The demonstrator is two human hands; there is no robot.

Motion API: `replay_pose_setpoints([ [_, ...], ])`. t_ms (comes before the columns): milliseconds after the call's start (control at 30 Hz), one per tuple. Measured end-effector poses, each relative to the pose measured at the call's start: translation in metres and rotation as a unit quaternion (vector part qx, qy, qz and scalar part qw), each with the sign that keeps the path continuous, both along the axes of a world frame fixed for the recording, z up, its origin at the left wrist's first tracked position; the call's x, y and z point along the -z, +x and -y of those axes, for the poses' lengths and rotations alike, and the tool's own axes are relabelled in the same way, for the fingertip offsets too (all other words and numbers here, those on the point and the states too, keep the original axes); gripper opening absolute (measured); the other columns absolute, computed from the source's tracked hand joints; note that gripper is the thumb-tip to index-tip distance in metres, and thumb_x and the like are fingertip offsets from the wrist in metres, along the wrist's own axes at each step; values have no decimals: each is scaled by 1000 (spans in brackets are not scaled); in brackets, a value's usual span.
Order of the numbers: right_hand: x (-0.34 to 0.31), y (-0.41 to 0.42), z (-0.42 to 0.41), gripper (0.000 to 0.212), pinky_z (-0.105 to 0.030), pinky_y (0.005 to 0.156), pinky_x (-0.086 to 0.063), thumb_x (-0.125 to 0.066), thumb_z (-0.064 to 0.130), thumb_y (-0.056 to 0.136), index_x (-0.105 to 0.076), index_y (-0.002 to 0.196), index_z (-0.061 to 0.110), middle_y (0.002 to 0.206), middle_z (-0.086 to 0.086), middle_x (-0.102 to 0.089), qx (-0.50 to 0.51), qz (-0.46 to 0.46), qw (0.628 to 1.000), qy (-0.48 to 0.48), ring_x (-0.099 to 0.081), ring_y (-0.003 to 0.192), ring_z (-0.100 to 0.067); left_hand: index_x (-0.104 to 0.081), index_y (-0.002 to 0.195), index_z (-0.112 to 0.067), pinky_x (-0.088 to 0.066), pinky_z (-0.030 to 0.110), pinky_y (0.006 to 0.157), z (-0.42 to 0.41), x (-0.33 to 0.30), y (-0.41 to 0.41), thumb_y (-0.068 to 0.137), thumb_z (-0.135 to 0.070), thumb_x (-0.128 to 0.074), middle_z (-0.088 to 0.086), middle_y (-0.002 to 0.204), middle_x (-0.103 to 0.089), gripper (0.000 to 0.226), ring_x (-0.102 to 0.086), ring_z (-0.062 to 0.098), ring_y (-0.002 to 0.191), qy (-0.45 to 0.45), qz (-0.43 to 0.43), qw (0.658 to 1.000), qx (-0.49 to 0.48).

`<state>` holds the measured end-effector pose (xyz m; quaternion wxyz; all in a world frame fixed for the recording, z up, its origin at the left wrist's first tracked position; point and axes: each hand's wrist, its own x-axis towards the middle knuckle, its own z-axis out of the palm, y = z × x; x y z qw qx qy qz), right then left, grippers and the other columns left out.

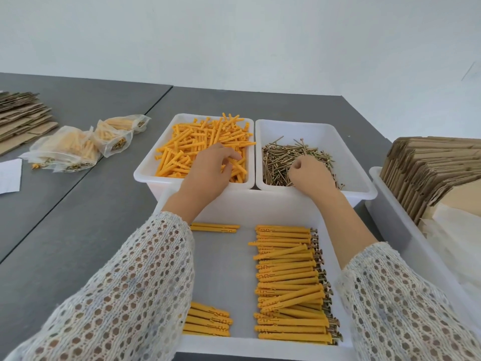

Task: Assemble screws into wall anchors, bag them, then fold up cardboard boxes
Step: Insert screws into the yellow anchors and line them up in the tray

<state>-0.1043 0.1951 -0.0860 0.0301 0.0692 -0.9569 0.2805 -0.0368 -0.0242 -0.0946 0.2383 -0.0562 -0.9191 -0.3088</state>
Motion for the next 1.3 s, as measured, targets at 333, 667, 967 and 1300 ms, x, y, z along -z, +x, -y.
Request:
replay_pose_setpoints([
  [333,-19,11,12,14,-14,62,-41,-55,5,90,-62,97,16,78,6,-58,68,-189,933,-297,-52,67,-5,-71,108,-21,-49,35,69,-5,-2,4,98,-20,-60,-5,98,-66,15,-51,12,77,-56,-25,998,-4],
  [667,-23,18,34,18,-20,53,-46,-56,2,90,-64,101,14,81,1,-75,40,-33,887,-459,-59,50,-7,-54,96,-13,-46,30,65,-15,-4,2,99,-9,-56,-2,100,-51,5,-52,13,79,27,-120,992,6],
  [967,-14,20,32,7,-28,70,-41,-60,23,94,-66,90,24,89,4,-55,88,-181,973,-111,-53,89,-16,-65,88,-11,-56,22,71,-18,-11,3,88,-9,-73,-3,81,-69,9,-70,13,80,290,-88,953,-8],
  [1300,-14,18,30,28,-42,86,-47,-46,6,98,-71,100,17,87,-2,-62,37,-170,981,-86,-57,86,-24,-73,98,-22,-55,41,90,-11,-13,1,98,-9,-59,5,87,-72,19,-67,15,84,256,-23,966,-18],
])
